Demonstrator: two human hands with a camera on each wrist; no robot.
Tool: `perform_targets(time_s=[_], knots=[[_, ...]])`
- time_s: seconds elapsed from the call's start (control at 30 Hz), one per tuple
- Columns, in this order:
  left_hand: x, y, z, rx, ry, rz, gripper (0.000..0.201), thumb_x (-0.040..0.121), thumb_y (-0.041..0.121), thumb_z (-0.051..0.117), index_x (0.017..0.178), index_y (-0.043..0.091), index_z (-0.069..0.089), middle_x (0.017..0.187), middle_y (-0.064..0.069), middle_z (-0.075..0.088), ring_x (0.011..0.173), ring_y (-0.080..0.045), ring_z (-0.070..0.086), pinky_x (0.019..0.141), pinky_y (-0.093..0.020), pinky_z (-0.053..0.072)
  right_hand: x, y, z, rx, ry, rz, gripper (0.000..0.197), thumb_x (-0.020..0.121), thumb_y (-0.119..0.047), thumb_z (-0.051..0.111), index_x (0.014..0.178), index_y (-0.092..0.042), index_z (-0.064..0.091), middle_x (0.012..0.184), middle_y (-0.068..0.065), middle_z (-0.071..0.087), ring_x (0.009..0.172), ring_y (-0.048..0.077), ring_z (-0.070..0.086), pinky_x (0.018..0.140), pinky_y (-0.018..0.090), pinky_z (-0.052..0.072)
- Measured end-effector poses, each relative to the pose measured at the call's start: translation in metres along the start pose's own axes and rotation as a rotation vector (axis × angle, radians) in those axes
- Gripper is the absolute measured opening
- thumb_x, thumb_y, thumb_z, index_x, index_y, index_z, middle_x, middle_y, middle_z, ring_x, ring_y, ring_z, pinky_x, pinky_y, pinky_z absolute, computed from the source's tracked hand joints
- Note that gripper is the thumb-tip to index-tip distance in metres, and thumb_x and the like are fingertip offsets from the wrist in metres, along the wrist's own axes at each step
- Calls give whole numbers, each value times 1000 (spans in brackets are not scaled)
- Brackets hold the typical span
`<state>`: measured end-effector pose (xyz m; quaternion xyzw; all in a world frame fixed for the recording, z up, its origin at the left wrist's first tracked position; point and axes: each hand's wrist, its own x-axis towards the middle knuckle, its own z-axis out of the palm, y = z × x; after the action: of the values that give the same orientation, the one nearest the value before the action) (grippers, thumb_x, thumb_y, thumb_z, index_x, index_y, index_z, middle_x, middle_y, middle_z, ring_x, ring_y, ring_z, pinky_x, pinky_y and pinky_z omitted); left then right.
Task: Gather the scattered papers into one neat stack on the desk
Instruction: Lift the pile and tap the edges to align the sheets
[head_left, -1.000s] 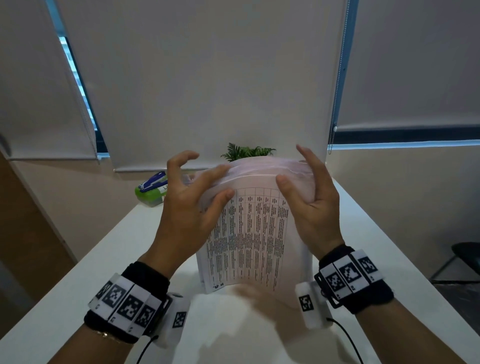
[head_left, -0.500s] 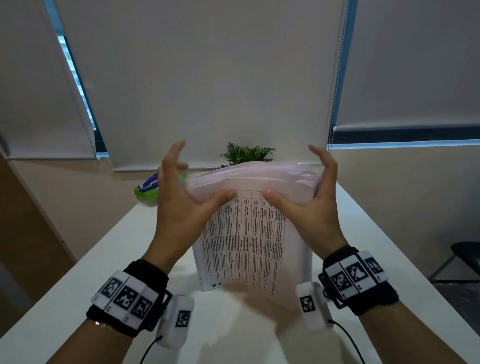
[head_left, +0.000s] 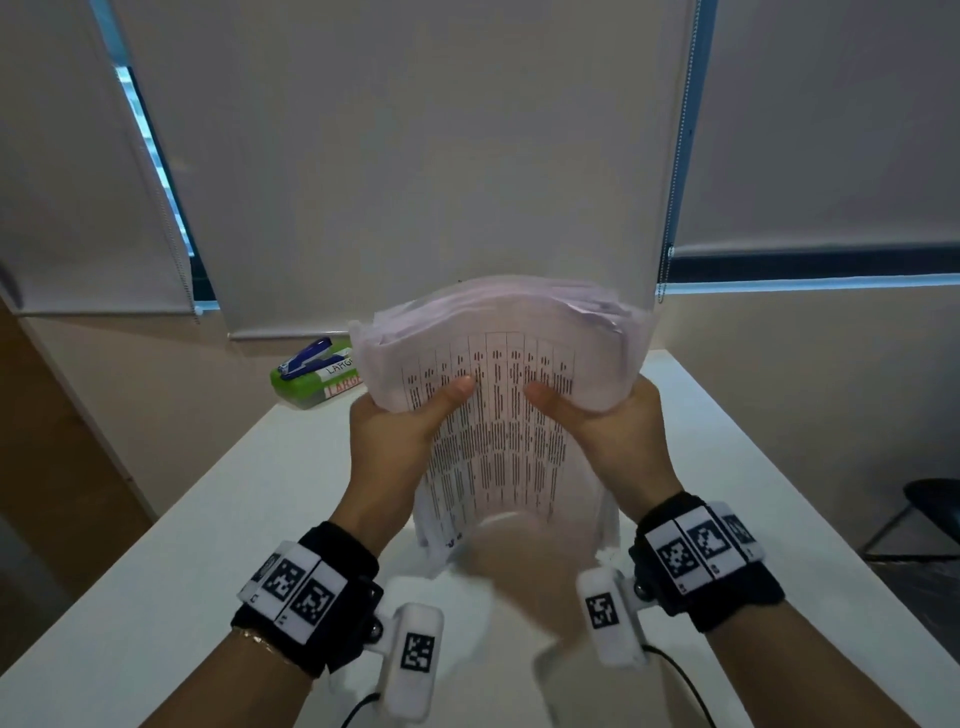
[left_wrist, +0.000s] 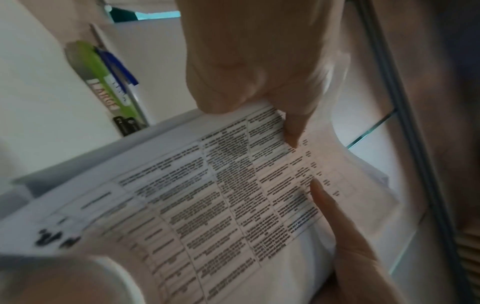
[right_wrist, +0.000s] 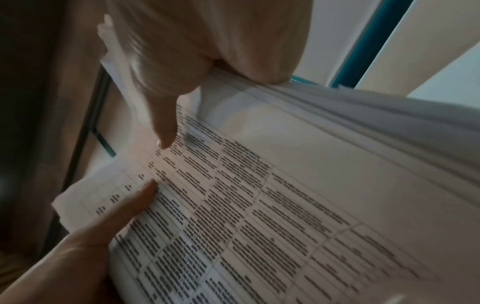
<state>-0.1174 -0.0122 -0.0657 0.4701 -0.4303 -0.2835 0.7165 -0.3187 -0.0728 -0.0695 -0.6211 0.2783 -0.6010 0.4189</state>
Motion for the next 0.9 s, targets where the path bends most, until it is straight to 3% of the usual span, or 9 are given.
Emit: perform_targets(time_s=[0.17,0.27,0.37,0.5,0.57,0.63,0.7,0.77,0.9], knots=[[-15,-36,-8,176,-111,-196,28,86,13,86,111,23,79,102,7,84,90,-10,81,84,-36,65,-20,29,-5,-58,-26,131,37,79,-17,90,113,-18,76,102,-5,81,94,7,78,81,30,65],[-14,-42,-12,205,-143,-215,30,85,12,87,112,23,79,103,8,84,91,-9,81,76,-27,63,-19,32,-6,-44,17,154,27,83,-15,87,107,-22,76,97,-6,81,88,4,77,79,26,65],[-10,-34,-21,253,-224,-225,34,85,14,88,118,19,79,108,7,83,97,-10,80,78,-22,62,-12,27,-12,-3,75,140,28,82,-11,87,108,-14,77,96,-1,81,87,7,78,72,23,64],[-7,-36,-40,204,-188,-280,35,85,15,88,118,10,78,110,-3,82,102,-22,78,99,-45,61,-3,19,-20,265,233,203,35,80,-6,87,112,-5,75,106,10,81,97,26,79,86,46,64],[-12,-37,-36,-11,-154,-376,35,88,9,83,121,5,74,118,-12,80,105,-26,77,109,-49,55,-3,16,-15,482,258,266,40,83,-1,83,121,-1,71,116,16,77,107,35,76,94,55,59],[-18,-31,-20,-266,-172,-448,36,93,6,75,128,9,70,129,-15,76,110,-27,77,110,-49,54,-6,17,-5,616,256,322,45,86,1,78,130,-3,66,123,17,75,111,38,73,95,60,57],[-20,-24,-1,-430,-222,-432,45,96,5,70,139,15,64,136,-15,72,122,-32,72,104,-51,58,-11,19,6,680,224,362,48,88,0,76,134,-8,64,126,16,74,114,37,72,95,62,56],[-19,-20,7,-448,-234,-388,49,97,4,70,144,16,62,137,-15,72,125,-34,71,99,-52,60,-14,21,7,697,191,387,48,89,-2,75,135,-11,65,127,14,74,116,36,71,98,62,55],[-4,-11,-14,-307,-273,-292,47,98,-1,66,144,8,62,138,-17,71,127,-38,69,107,-58,54,-3,16,-34,658,99,342,53,91,-1,68,142,-8,58,134,16,70,124,37,66,102,53,56]])
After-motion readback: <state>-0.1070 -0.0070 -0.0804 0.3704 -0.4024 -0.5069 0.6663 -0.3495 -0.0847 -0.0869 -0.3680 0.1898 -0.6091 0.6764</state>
